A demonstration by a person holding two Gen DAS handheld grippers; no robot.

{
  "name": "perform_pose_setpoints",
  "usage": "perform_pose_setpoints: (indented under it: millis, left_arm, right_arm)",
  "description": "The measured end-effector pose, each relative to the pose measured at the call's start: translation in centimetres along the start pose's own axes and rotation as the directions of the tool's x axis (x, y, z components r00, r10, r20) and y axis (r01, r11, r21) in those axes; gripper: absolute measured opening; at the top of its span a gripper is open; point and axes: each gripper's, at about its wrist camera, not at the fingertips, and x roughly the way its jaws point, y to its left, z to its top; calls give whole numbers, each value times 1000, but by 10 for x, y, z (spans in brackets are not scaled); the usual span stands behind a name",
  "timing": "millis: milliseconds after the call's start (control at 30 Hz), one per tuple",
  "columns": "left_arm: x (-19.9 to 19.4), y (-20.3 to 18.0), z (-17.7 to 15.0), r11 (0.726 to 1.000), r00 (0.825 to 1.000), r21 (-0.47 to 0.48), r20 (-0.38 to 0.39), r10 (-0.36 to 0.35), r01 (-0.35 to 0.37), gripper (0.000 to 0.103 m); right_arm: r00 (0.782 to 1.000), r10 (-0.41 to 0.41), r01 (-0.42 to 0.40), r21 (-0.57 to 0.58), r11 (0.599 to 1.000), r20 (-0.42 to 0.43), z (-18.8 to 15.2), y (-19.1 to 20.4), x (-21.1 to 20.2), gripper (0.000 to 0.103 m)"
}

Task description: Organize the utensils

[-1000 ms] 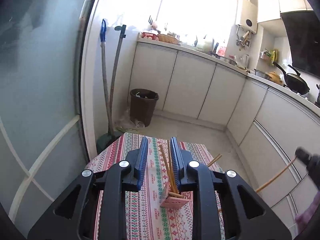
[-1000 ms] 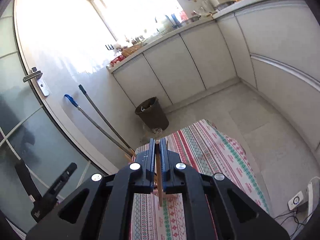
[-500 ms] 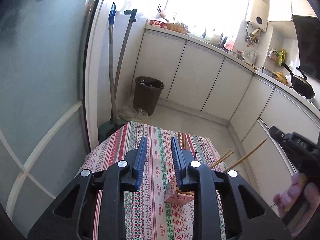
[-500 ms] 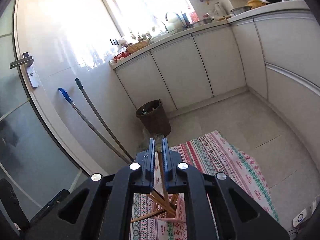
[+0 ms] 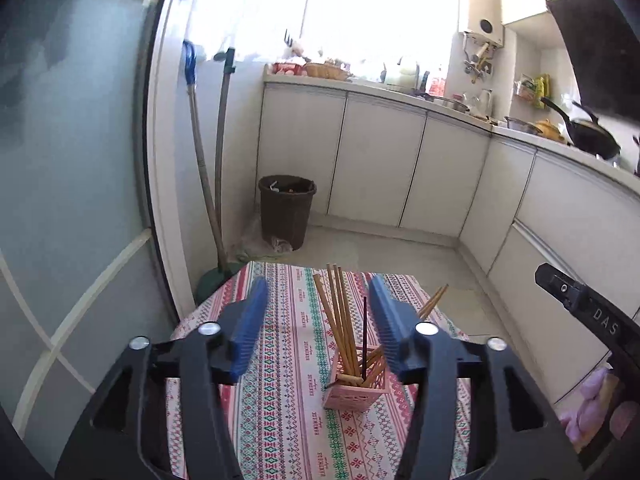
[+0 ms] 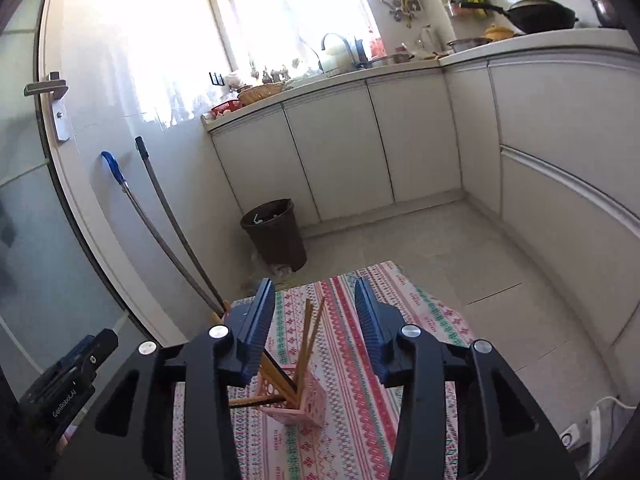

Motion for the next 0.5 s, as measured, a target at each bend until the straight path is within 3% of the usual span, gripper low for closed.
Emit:
perform_pose_setpoints:
  millis: [133,200,400,433,500]
  left_arm:
    - [-16,-20,-11,996,995,52,68,67,-71,77]
    - [-23,-26,-18,993,991,67,98,95,-102,96]
    - [-43,-36,-40,979,968,93,196,158,-179,96]
    - [-46,-36,-43,981,966,83,209,154,-174,96]
    - [-50,-36,-48,988,972,68,199,125,-140,96]
  right_arm:
    - [998,-54,54,-28,998,-8,-18,-10,-16,59]
    - [996,-87,86,-34,996,-9,-26,-16,-23,64]
    - [986,-166,165,-31,986,-29,-53,-34,-40,88]
    - [982,-187,186,-26,982,-23,-59,-38,-44,95]
    - [978,-209,209,-25,978,-24,-65,-42,-48,96]
